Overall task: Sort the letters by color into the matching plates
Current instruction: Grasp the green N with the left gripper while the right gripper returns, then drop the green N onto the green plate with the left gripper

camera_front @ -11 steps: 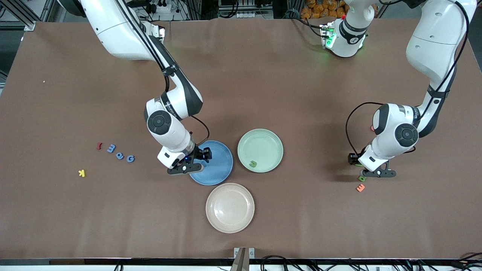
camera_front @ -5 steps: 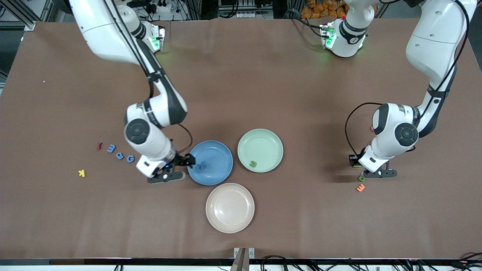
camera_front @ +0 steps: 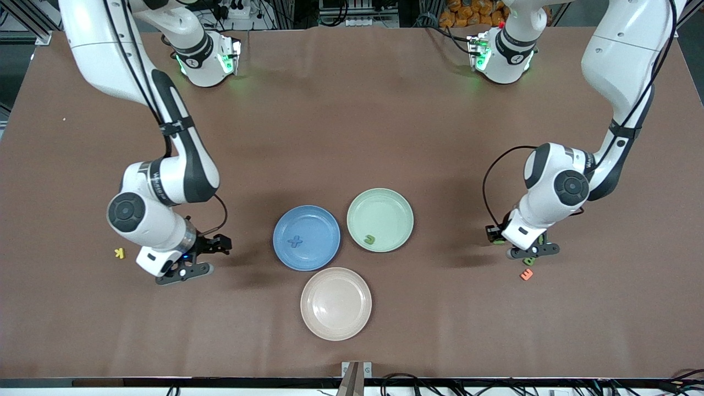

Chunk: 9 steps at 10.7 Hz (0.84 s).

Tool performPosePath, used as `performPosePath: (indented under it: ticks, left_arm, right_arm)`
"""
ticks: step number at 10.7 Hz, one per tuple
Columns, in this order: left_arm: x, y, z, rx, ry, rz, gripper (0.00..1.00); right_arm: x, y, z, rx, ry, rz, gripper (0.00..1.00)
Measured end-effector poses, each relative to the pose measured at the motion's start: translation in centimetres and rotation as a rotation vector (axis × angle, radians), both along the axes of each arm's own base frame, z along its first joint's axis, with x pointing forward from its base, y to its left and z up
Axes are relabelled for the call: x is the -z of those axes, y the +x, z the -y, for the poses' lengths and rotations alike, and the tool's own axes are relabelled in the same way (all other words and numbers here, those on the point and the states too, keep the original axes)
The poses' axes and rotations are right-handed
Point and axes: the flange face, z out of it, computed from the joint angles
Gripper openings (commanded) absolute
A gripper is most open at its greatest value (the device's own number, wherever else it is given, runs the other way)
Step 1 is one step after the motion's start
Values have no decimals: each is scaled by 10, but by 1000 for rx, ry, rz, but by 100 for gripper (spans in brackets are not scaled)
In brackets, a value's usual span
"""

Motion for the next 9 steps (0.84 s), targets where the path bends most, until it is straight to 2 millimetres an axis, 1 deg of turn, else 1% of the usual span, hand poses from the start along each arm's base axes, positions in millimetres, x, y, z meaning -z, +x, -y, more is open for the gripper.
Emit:
performPosePath:
  ticks: [1,2,3,4,5,7,9]
  left_arm:
    - [-10,-1,19,-21,-10,-14,0]
    - [-21,-2,40,-44,-26,-19,0]
    - [-30,-4,62,-68,-45,-17,0]
    - [-36,-8,84,-90,-59,-15,0]
    - [-40,-15,110,-106,-68,-16,0]
    - [-46,-30,161,-140,-84,-16,0]
    - [-50,-40,201,-169,-105,-16,0]
  right_arm:
    - [1,1,16,23,-5,-17,100]
    - [2,0,33,95,-7,-46,100]
    - [1,-1,46,231,8,-74,100]
    - [-2,-2,51,395,18,-89,100]
    - [-7,-2,51,559,25,-94,100]
    - [-13,-3,52,790,30,-103,100]
    - [-13,-4,63,967,19,-118,100]
